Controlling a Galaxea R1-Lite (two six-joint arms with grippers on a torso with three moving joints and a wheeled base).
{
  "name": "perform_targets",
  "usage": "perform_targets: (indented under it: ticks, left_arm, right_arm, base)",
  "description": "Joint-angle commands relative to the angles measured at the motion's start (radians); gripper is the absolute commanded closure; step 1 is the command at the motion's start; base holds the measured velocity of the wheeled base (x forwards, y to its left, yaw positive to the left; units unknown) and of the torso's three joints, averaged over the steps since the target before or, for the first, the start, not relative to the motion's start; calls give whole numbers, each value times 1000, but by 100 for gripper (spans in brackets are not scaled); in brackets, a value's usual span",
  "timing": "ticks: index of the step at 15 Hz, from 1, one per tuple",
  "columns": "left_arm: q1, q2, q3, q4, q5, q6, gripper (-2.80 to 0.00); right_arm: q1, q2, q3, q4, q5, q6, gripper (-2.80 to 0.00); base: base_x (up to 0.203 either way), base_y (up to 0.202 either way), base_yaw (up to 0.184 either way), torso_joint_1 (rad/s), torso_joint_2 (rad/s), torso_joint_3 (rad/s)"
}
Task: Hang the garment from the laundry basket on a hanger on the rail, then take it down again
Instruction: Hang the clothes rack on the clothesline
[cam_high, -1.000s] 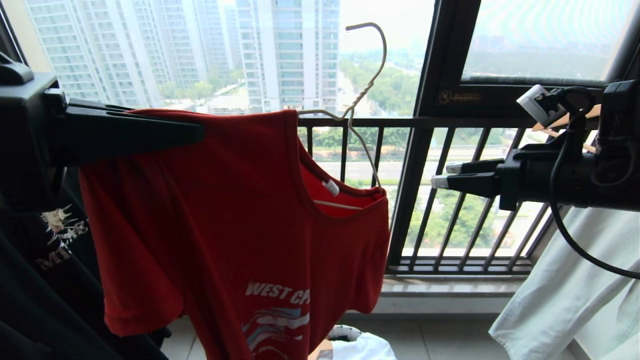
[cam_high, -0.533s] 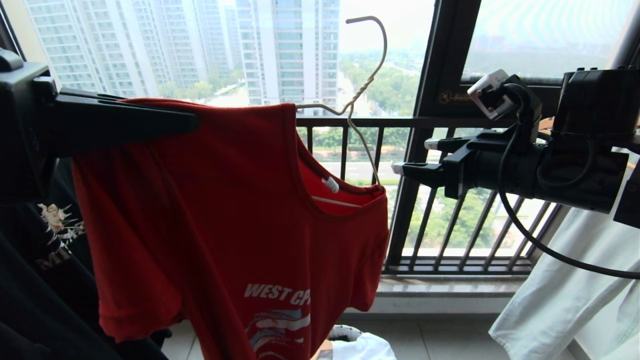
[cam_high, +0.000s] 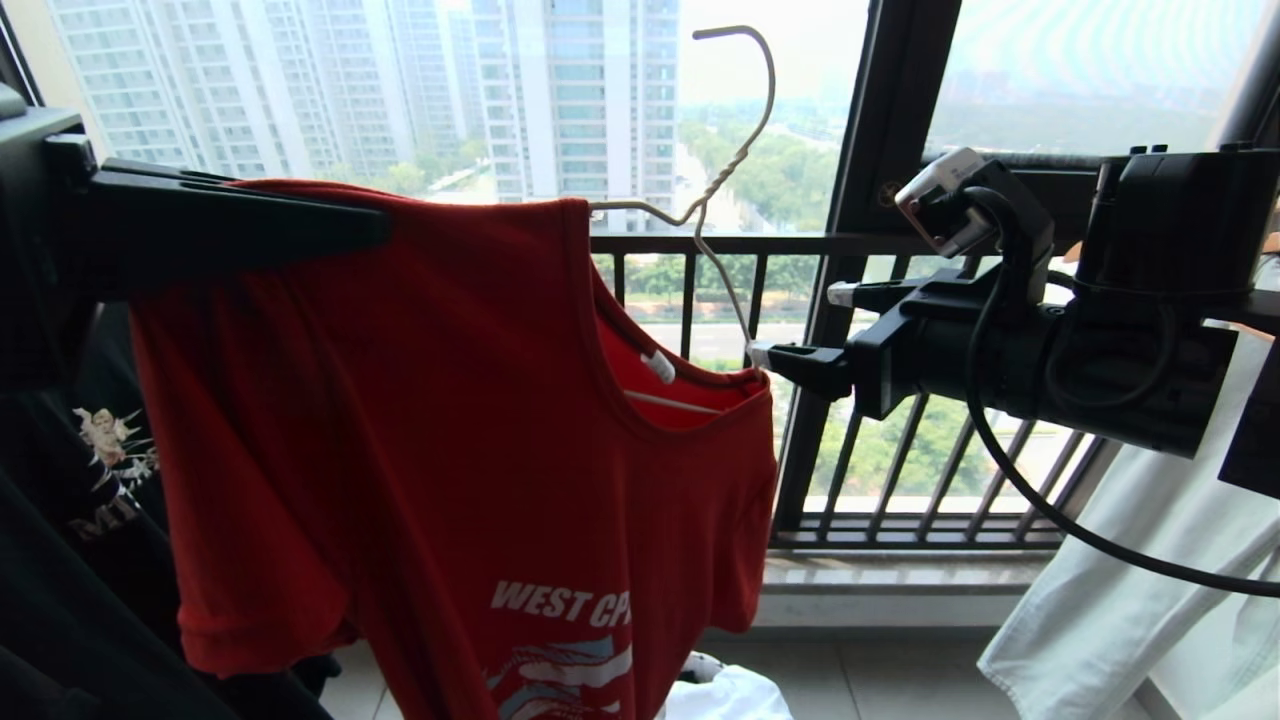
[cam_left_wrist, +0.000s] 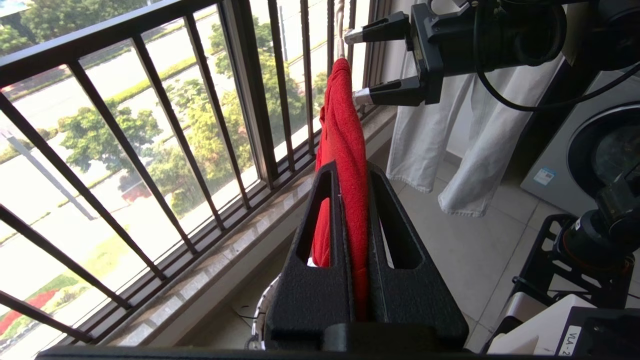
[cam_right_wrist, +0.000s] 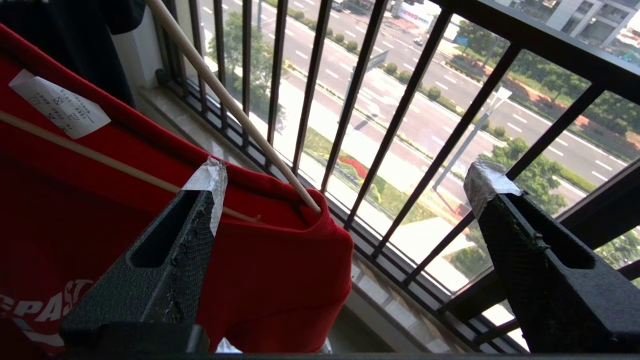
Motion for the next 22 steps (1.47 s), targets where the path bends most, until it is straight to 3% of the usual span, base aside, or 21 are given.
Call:
perform_targets:
  ticks: [1,5,8,10,16,22]
  left_arm:
    - [0,-4,1,2,-4,0,0]
    - [0,-6,0,2,-4,0,0]
    - [0,-18,0,3,-4,0,0]
    - [0,-27,2,4,-4,0,0]
    - [-6,-32,-1,7,-7,-2,0]
    - [-57,-35,-14,7,-9,-40,0]
  right_arm:
    - [21,-11,1,-3,1,-3,-280]
    - [66,17,-37,-3,-48,-3,-280]
    - [32,-7,-20,1,-31,8,-280]
    - [-39,-41,-14,43,123,8,-280]
    - [-321,-29,-247,359,835,8,-280]
    - [-333,117,-363,380,1128,8,-280]
  base:
    - [0,0,0,0,0,0]
    - [0,0,0,0,0,0]
    - [0,0,0,0,0,0]
    - [0,0,0,0,0,0]
    - [0,0,0,0,0,0]
    - [0,0,0,0,0,0]
